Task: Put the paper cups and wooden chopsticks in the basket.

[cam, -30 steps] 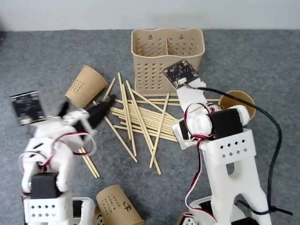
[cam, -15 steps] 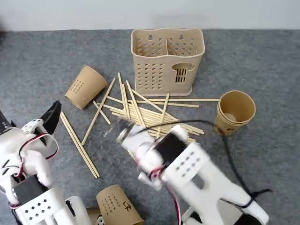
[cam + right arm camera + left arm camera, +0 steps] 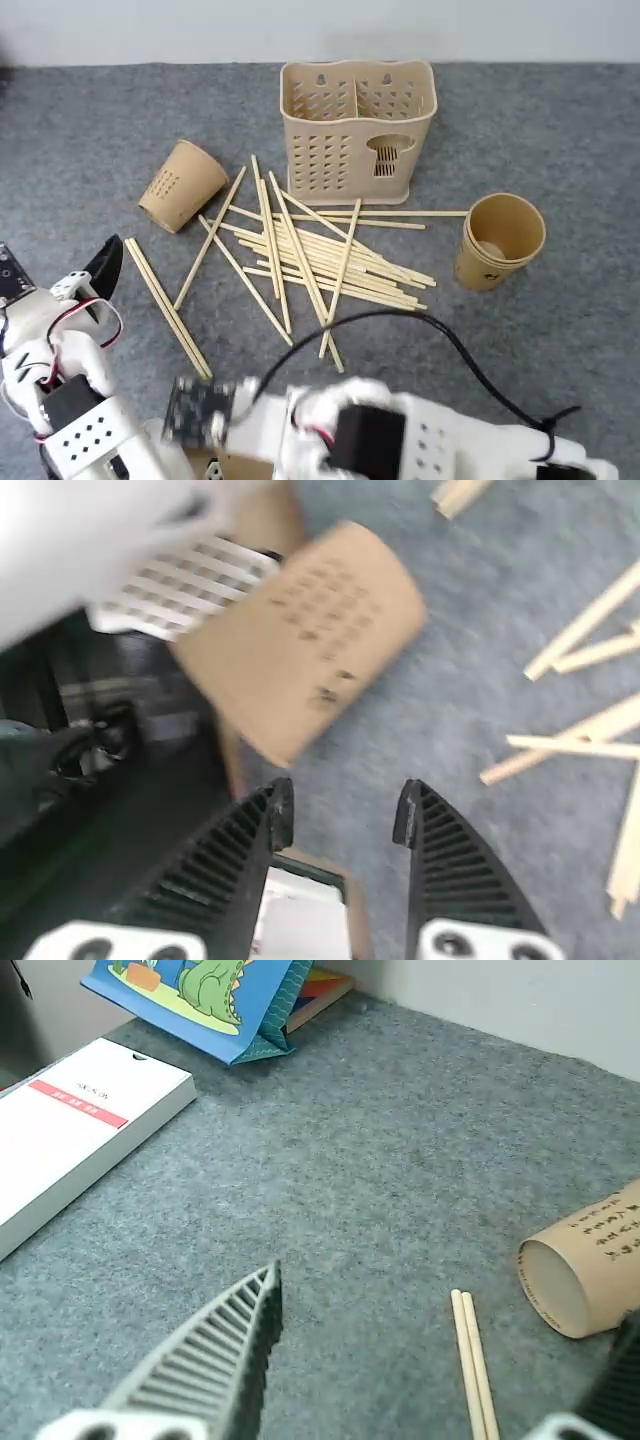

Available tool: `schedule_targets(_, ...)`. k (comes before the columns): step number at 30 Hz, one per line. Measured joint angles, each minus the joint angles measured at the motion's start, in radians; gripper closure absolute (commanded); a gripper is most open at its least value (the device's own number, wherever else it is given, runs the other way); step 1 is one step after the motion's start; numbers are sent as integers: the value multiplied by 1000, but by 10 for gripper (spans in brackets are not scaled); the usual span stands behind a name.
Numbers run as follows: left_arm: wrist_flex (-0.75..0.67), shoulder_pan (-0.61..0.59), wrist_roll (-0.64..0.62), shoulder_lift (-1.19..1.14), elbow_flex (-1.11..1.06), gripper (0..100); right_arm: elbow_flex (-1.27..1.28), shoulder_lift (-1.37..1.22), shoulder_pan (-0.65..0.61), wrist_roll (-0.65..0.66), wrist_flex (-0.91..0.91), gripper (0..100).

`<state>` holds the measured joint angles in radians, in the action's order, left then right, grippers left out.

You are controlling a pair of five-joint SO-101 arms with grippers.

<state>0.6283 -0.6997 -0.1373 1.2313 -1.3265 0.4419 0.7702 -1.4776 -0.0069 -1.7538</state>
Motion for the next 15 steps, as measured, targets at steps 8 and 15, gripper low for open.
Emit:
schedule_targets(8, 0, 0, 0, 0, -18, 529, 149, 20, -87, -52, 0, 819)
schedule_targets(15, 0, 0, 0, 0, -18, 529, 213, 23, -127, -57, 43, 819)
